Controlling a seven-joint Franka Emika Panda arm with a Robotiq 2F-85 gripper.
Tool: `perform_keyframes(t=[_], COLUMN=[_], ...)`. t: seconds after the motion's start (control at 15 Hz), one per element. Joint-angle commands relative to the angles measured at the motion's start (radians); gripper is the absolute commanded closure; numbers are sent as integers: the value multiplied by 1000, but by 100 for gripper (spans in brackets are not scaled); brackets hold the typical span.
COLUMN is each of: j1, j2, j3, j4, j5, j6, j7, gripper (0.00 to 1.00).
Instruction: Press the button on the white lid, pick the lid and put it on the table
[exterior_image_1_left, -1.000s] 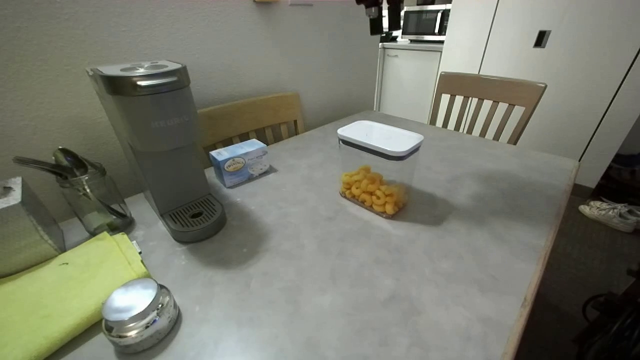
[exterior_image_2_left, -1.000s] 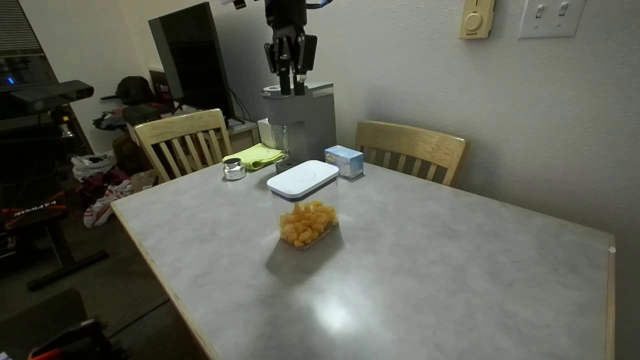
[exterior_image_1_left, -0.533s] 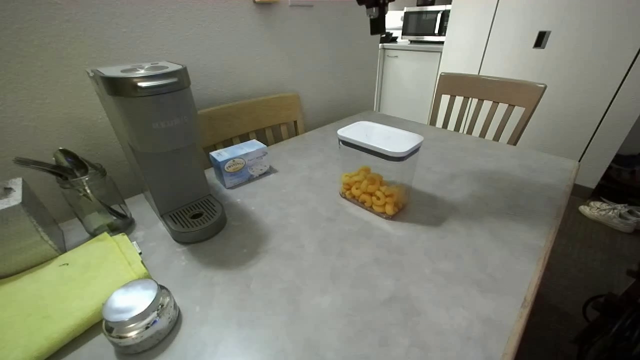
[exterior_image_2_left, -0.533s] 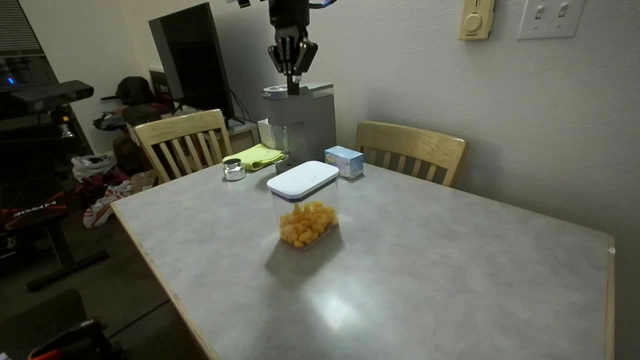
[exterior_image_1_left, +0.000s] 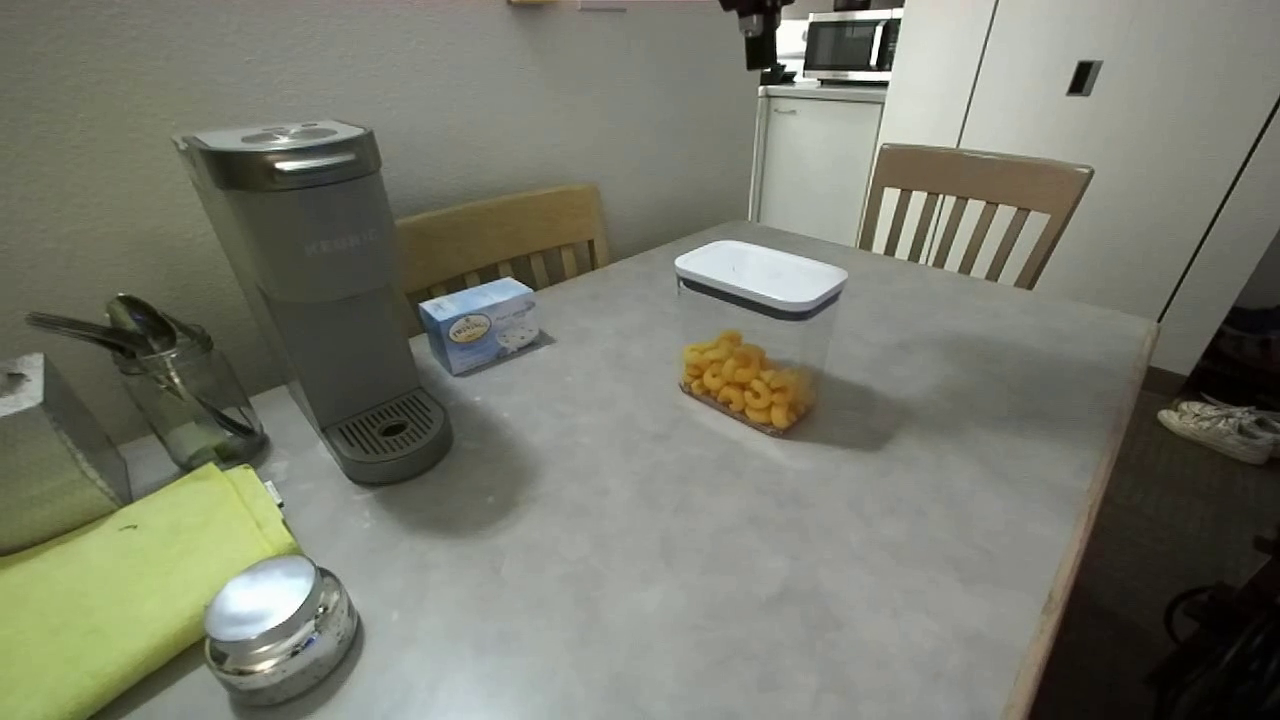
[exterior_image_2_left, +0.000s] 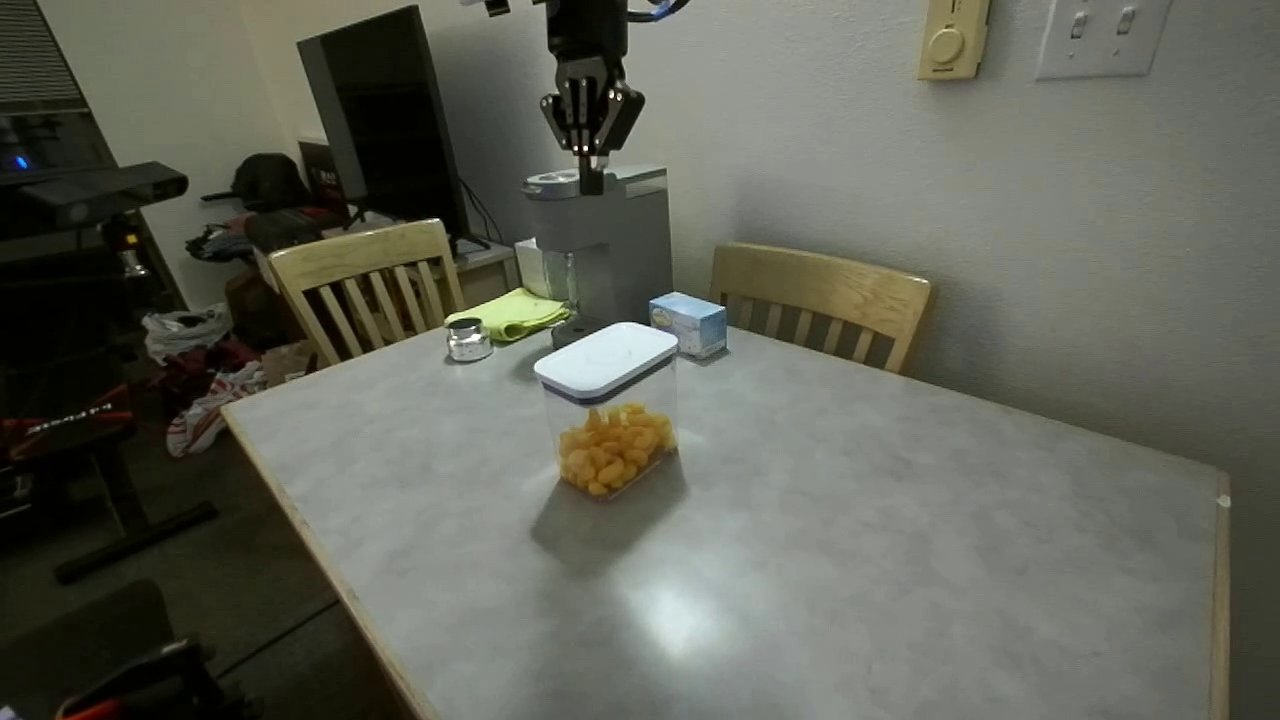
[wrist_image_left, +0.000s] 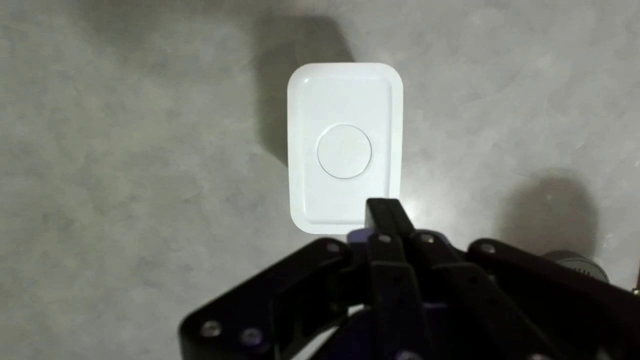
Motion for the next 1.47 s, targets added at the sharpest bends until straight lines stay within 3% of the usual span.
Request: perform_keyframes(t=[0.0, 0.8, 0.87, 1.4], j1=[-49, -82, -75, -75], j2=[-18, -21, 4, 4], j3=[-9, -6, -12, -11], j4=[-90, -212, -161, -173], j5=[18, 7, 1, 1], j6=[36, 73, 34, 47], j7=[-87, -200, -167, -175], gripper=[100, 100, 99, 99])
